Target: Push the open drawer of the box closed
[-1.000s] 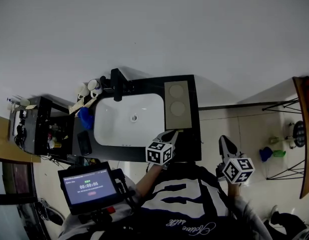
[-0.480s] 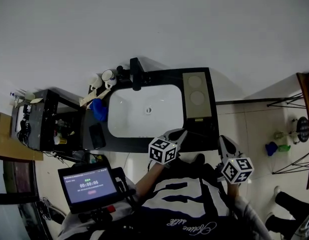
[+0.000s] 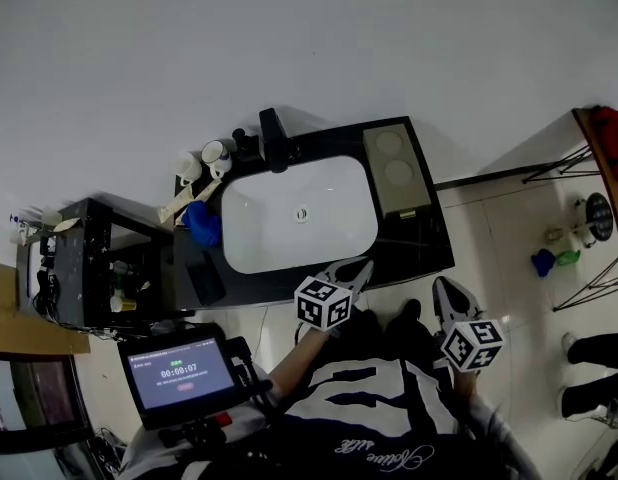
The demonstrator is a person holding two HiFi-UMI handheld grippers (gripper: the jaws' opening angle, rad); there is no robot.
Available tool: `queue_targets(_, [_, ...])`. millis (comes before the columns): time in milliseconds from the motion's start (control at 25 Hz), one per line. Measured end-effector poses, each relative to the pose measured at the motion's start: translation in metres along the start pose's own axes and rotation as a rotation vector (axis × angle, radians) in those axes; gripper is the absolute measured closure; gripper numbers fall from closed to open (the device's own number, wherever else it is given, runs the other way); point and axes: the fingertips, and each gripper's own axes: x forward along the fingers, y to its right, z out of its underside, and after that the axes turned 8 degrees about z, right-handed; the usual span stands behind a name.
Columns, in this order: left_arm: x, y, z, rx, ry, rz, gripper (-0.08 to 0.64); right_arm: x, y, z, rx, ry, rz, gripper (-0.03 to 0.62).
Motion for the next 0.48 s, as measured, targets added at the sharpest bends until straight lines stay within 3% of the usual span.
queue_targets(280, [-0.005,0.014,0.006,0.000,0.007,0.035,0.558,-0.016,0.001,0.011,0.008,-0.002,0.035,0.595])
queue_targets(480, [-0.016,0.032,0.011,-0.016,0.023,0.019,0.558,-0.042,0.003,0.015,0.005,0.002,0.035,0.595])
